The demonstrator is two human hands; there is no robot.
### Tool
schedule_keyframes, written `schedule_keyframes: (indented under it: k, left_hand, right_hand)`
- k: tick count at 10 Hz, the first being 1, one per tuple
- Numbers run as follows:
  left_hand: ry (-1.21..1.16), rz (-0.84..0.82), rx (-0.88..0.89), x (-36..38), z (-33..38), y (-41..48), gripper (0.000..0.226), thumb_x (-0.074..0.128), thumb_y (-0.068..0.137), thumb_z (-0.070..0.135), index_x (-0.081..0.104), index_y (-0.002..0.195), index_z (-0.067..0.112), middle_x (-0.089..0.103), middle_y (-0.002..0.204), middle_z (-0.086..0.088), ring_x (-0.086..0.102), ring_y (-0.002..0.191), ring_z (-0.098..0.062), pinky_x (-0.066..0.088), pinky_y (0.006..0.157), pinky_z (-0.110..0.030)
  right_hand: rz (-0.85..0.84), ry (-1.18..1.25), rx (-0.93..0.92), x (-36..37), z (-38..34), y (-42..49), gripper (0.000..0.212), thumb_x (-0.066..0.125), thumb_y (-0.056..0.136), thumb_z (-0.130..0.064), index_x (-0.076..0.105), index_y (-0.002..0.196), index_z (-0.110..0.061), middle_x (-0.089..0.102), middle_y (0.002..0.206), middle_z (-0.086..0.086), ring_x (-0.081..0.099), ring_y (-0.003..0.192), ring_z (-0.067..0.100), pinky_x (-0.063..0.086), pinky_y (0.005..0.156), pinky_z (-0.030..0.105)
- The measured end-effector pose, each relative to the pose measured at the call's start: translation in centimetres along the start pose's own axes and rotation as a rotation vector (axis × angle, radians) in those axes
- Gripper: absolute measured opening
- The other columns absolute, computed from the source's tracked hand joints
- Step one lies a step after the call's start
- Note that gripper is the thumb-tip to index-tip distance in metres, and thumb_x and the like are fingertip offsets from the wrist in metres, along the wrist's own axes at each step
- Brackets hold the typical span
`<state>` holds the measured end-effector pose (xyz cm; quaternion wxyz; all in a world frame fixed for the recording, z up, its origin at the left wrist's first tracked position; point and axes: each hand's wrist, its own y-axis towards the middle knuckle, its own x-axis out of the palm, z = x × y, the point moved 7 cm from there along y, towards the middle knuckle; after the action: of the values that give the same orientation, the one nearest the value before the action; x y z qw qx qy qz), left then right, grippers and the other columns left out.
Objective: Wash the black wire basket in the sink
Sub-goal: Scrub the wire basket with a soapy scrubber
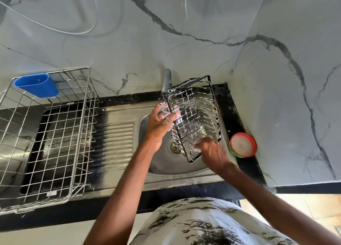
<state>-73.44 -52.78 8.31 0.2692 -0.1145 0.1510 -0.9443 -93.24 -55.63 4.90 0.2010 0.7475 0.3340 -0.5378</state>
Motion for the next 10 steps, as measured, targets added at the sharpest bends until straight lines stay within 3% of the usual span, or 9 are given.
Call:
schedule_keyframes:
  k: [1,2,3,4,6,7,8,9,10]
  left_hand:
    - [0.009,-0.027,0.010,0.5,0.5,-0.5,0.065,0.088,0.073,0.028,0.055,0.128,0.019,0.056,0.137,-0.033,0.064,0.116,-0.024,0.047,0.056,-0.015]
    - [0.060,-0.002,0.001,0.9,0.4,-0.6,0.071,0.098,0.053,0.046,0.059,0.112,0.036,0.066,0.129,-0.009,0.065,0.123,-0.027,0.051,0.065,-0.024]
    - [0.136,0.079,-0.012,0.5,0.4,-0.3,0.084,0.090,0.049,0.067,0.059,0.120,0.036,0.067,0.131,-0.009,0.066,0.119,-0.030,0.053,0.062,-0.024]
    - [0.183,0.151,-0.018,-0.4,0.7,-0.6,0.071,0.084,0.047,0.073,0.058,0.107,0.045,0.071,0.116,0.003,0.071,0.102,-0.014,0.056,0.066,-0.029]
    - [0.075,0.197,-0.032,-0.6,0.7,-1.1,0.029,0.078,0.091,0.029,0.052,0.105,0.033,0.061,0.091,0.012,0.061,0.075,-0.006,0.053,0.059,-0.022]
    - [0.083,0.206,-0.021,-1.0,0.3,-1.0,0.028,0.078,0.090,0.027,0.053,0.098,0.035,0.062,0.091,0.009,0.061,0.073,-0.008,0.052,0.051,-0.018]
    - [0.071,0.215,-0.039,-1.7,-0.4,-0.7,0.025,0.078,0.090,0.029,0.056,0.101,0.032,0.062,0.095,0.007,0.061,0.075,-0.009,0.054,0.052,-0.019]
    - [0.027,0.237,-0.078,-2.5,-1.3,-0.2,0.037,0.079,0.088,0.037,0.062,0.118,0.021,0.063,0.105,0.003,0.057,0.070,-0.007,0.049,0.049,-0.019]
    - [-0.025,0.271,-0.107,-2.8,-2.2,0.5,0.056,0.081,0.085,0.046,0.065,0.132,0.019,0.063,0.117,0.001,0.054,0.064,-0.004,0.049,0.048,-0.019]
  right_hand:
    - [0.047,-0.074,0.180,-1.7,3.1,0.6,0.026,0.057,0.094,-0.006,0.072,0.112,-0.015,0.068,0.110,0.013,0.064,0.099,0.036,0.054,0.081,0.045]
    - [0.025,-0.125,0.155,-2.8,2.6,0.7,0.022,0.056,0.095,-0.007,0.071,0.110,-0.013,0.070,0.103,0.014,0.066,0.091,0.036,0.055,0.074,0.044]
    - [0.081,-0.136,0.119,-3.7,3.1,0.7,0.023,0.060,0.092,-0.007,0.071,0.112,-0.013,0.069,0.108,0.012,0.067,0.095,0.034,0.055,0.077,0.043]
    - [0.150,-0.120,0.126,-5.1,4.2,1.5,0.026,0.059,0.092,-0.004,0.070,0.114,-0.010,0.065,0.118,0.014,0.063,0.104,0.036,0.055,0.084,0.045]
    - [0.109,-0.048,0.058,-2.5,3.4,0.5,0.024,0.058,0.092,-0.002,0.073,0.108,-0.009,0.066,0.114,0.016,0.062,0.105,0.037,0.052,0.086,0.043]
    - [0.077,0.149,0.170,-1.4,4.6,0.7,0.027,0.057,0.091,-0.002,0.077,0.107,-0.013,0.071,0.108,0.013,0.064,0.100,0.028,0.052,0.088,0.039]
    - [0.141,0.467,0.200,-2.4,4.4,0.6,0.024,0.066,0.080,-0.005,0.080,0.100,-0.010,0.076,0.096,0.009,0.064,0.076,-0.005,0.048,0.067,0.011]
    - [0.185,0.680,0.327,-3.3,7.0,0.5,0.023,0.069,0.082,-0.004,0.079,0.102,-0.010,0.075,0.085,-0.002,0.065,0.070,-0.003,0.049,0.061,0.007]
    - [0.221,0.813,0.531,-3.6,9.5,-0.1,0.037,0.069,0.083,0.012,0.078,0.106,-0.016,0.078,0.092,0.005,0.073,0.072,0.007,0.056,0.060,0.014]
